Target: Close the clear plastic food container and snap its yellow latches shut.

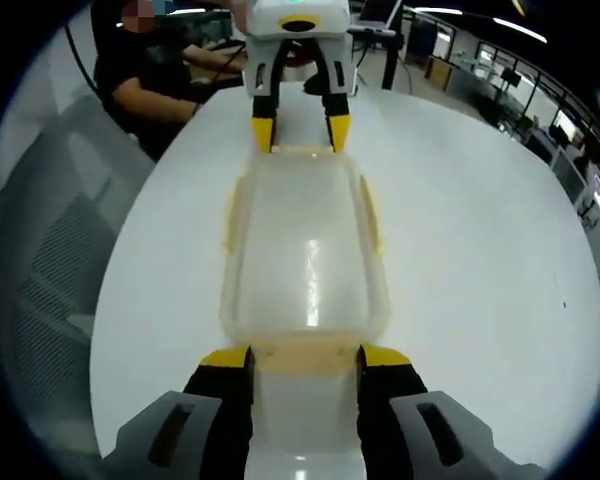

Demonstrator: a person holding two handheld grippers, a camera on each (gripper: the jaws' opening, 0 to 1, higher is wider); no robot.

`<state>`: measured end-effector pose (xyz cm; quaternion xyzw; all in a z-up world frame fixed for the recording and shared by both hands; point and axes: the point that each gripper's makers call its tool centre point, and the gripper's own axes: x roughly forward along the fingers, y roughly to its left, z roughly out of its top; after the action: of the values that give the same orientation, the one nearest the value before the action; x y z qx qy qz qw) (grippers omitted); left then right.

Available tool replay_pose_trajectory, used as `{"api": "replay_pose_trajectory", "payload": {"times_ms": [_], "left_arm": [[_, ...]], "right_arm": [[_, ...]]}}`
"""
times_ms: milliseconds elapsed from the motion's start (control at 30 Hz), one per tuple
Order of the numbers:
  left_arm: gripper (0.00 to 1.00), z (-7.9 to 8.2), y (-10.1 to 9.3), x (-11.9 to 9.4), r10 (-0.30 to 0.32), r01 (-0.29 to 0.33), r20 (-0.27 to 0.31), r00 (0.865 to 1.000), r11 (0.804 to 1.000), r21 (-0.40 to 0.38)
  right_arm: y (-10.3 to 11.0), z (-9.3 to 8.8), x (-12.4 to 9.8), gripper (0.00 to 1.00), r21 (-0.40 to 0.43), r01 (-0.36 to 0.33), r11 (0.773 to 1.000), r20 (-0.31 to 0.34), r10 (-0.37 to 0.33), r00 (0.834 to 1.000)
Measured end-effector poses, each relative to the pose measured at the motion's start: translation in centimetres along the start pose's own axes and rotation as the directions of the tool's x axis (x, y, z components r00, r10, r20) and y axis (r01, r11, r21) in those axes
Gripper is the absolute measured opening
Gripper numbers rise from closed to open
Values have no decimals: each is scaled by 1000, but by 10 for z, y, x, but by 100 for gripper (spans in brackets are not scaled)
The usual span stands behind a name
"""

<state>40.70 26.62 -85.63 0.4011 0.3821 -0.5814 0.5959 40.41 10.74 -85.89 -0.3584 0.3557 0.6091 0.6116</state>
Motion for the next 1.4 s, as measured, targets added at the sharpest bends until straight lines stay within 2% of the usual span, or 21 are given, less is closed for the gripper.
{"api": "replay_pose_trajectory", "payload": {"times_ms": [133,267,400,700,933,1400], "left_arm": [[40,1,0,0,-3,3,7,1000,1000,19],[39,1,0,0,2,-2,-4,1000,1000,18],[39,0,-1,-2,21,-21,11,1000,1000,8],[38,0,-1,-5,59,-59,-19,998,998,14],[38,6,-1,-25,83,-83,-15,996,996,14],[38,24,-5,-40,121,-121,-19,992,993,0]], "right_arm": [[0,1,0,40,-3,-2,1000,3,2,1000],[0,1,0,39,-5,-3,1000,-2,3,1000],[0,1,0,39,3,-5,1000,8,5,1000],[2,4,0,38,6,-2,1000,-19,2,1000],[0,14,-15,38,-15,17,1000,9,-17,1000],[1,18,-44,38,-57,43,997,4,-43,999]]}}
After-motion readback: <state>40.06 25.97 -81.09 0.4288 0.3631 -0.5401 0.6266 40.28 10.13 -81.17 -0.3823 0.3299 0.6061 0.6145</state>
